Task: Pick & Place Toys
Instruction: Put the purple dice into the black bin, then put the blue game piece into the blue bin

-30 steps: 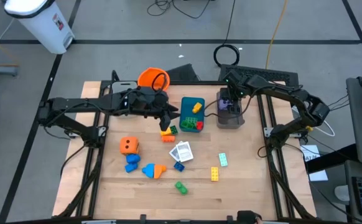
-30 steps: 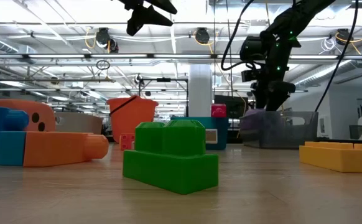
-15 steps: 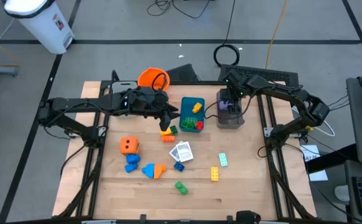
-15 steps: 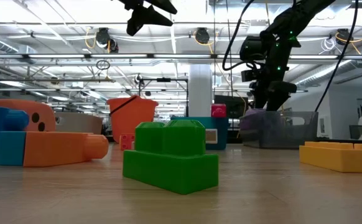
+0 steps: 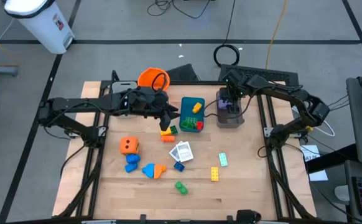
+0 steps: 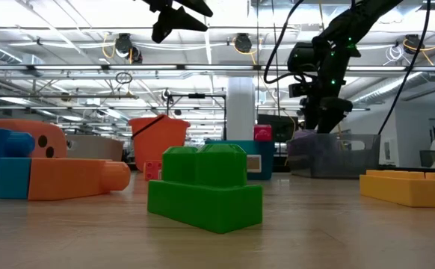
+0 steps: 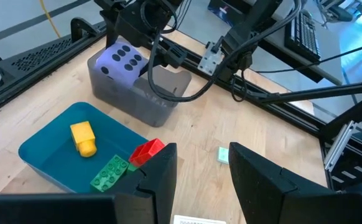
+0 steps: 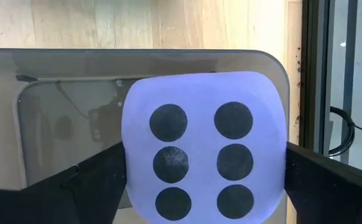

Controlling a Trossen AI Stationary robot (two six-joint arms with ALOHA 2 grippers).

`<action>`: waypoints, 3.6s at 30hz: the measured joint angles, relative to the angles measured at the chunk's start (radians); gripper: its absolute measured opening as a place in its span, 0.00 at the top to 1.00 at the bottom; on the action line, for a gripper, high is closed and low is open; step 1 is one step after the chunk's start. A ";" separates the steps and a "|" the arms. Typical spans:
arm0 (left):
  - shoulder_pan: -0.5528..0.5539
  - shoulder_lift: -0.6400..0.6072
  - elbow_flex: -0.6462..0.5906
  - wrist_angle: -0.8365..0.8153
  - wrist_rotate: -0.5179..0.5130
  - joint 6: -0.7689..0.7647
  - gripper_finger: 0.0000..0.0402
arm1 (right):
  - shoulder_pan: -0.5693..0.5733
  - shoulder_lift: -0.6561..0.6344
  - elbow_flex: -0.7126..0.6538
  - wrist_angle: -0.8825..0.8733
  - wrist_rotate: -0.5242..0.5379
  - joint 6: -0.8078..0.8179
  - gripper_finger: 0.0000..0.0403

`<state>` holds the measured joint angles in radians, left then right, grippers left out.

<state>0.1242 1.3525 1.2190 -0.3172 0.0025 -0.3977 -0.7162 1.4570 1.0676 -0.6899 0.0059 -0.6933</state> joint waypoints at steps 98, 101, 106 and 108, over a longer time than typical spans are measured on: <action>-0.778 0.092 -0.016 -0.970 -0.194 -0.754 0.62 | 1.457 -0.048 0.001 0.394 0.779 1.535 0.02; -0.758 0.101 -0.053 -0.968 -0.193 -0.749 0.62 | 1.418 -0.048 0.001 0.394 0.777 1.512 0.02; -0.721 0.101 -0.115 -0.965 -0.178 -0.725 0.58 | 1.357 -0.048 0.001 0.395 0.746 1.484 0.02; -0.705 0.101 -0.137 -0.961 -0.151 -0.721 0.53 | 1.334 -0.048 0.001 0.396 0.709 1.481 0.02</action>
<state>-0.5808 1.4536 1.0819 -1.2786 -0.1483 -1.1182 0.6181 1.4090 1.0687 -0.2943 0.7152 0.7880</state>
